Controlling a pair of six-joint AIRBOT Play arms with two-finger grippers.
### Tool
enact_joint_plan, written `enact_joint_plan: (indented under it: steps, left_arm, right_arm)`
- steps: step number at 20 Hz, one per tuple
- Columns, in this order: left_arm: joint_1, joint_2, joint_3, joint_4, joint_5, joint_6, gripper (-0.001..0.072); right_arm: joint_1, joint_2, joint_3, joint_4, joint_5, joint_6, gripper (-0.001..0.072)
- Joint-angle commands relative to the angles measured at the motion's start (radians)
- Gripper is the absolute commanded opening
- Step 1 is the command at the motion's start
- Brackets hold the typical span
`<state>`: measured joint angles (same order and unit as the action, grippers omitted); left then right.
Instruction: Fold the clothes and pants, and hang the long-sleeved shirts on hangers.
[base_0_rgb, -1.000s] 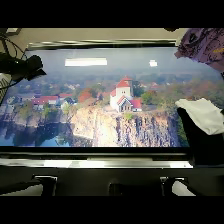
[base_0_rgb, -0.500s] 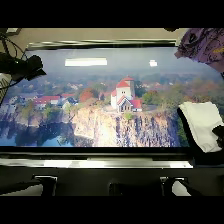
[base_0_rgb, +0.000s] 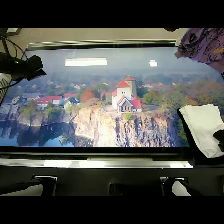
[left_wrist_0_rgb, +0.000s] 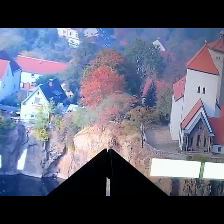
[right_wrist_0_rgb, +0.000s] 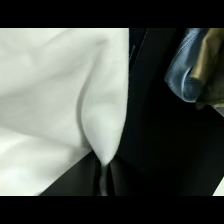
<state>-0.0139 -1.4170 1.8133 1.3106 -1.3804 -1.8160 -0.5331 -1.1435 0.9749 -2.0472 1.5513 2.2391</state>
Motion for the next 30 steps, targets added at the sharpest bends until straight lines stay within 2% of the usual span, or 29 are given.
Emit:
enact_joint_plan:
  steps: [1, 3, 5, 7, 8, 10, 11, 12, 14, 15, 16, 18, 20, 21, 22, 24, 25, 27, 30]
  left_arm:
    - [0.001, -0.001, 0.0, 0.0, 0.0, 0.002, 0.0019]
    - [0.001, -0.001, 0.0, 0.0, 0.0, 0.002, 0.0019]
    - [0.001, -0.001, 0.0, 0.0, 0.001, 0.002, 0.0019]
    - [0.001, -0.001, 0.0, 0.0, 0.001, 0.002, 0.0019]
    - [0.001, -0.001, 0.0, 0.0, 0.0, 0.002, 0.002]
    - [0.001, -0.001, 0.0, 0.0, 0.0, 0.002, 0.002]
    - [0.001, -0.001, 0.0, 0.0, 0.0, 0.002, 0.0021]
    - [0.001, -0.001, 0.0, 0.0, -0.001, 0.002, 0.002]
    - [0.001, -0.001, 0.0, 0.0, -0.018, 0.002, 0.0021]
    - [0.001, -0.001, 0.0, 0.0, -0.031, 0.01, 0.0021]
    - [0.0, 0.0, 0.0, 0.0, -0.05, 0.034, 0.002]
    - [0.0, 0.008, -0.013, 0.0, -0.06, 0.056, 0.002]
    - [-0.003, 0.043, -0.067, 0.001, -0.048, 0.081, 0.002]
    - [-0.014, 0.077, -0.127, 0.002, -0.047, 0.125, 0.002]
    - [-0.032, 0.121, -0.207, 0.004, -0.035, 0.179, 0.0019]
    - [-0.07, 0.239, -0.413, 0.003, 0.051, 0.201, 0.0019]
    - [-0.088, 0.295, -0.502, 0.003, 0.1, 0.201, 0.0019]
    - [-0.111, 0.385, -0.634, 0.004, 0.163, 0.201, 0.0019]
    - [-0.112, 0.427, -0.687, 0.031, 0.161, 0.201, 0.002]
  right_arm:
    - [0.001, 0.001, -0.001, -0.008, 0.023, -0.003, 0.0029]
    - [0.001, 0.001, -0.001, -0.015, 0.039, -0.002, 0.0041]
    - [0.001, 0.001, -0.001, -0.019, 0.048, -0.002, 0.016]
    - [0.001, 0.001, -0.001, -0.005, 0.052, -0.007, 0.0366]
    - [0.001, 0.001, 0.002, 0.011, 0.045, -0.036, 0.038]
    - [0.002, 0.001, 0.045, 0.079, 0.002, -0.106, 0.0379]
    - [0.002, 0.001, 0.092, 0.166, -0.049, -0.154, 0.0349]
    - [0.002, 0.001, 0.142, 0.285, -0.112, -0.207, 0.0263]
    - [0.029, 0.001, 0.225, 0.621, -0.28, -0.335, 0.0105]
    - [0.088, 0.0, 0.248, 0.758, -0.356, -0.425, 0.005]
    - [0.169, 0.0, 0.258, 0.823, -0.407, -0.483, 0.0029]
    - [0.392, -0.004, 0.259, 0.821, -0.472, -0.534, 0.0028]
    - [0.645, -0.021, 0.259, 0.741, -0.521, -0.542, 0.0028]
    - [0.774, -0.032, 0.259, 0.69, -0.544, -0.542, 0.0028]
    - [0.884, -0.042, 0.259, 0.642, -0.56, -0.536, 0.0028]
    - [1.071, -0.064, 0.259, 0.554, -0.574, -0.455, 0.0028]
    - [1.139, -0.074, 0.259, 0.529, -0.575, -0.415, 0.0028]
    - [1.225, -0.087, 0.259, 0.524, -0.593, -0.397, 0.0028]
    - [1.259, -0.09, 0.259, 0.524, -0.622, -0.398, 0.0029]
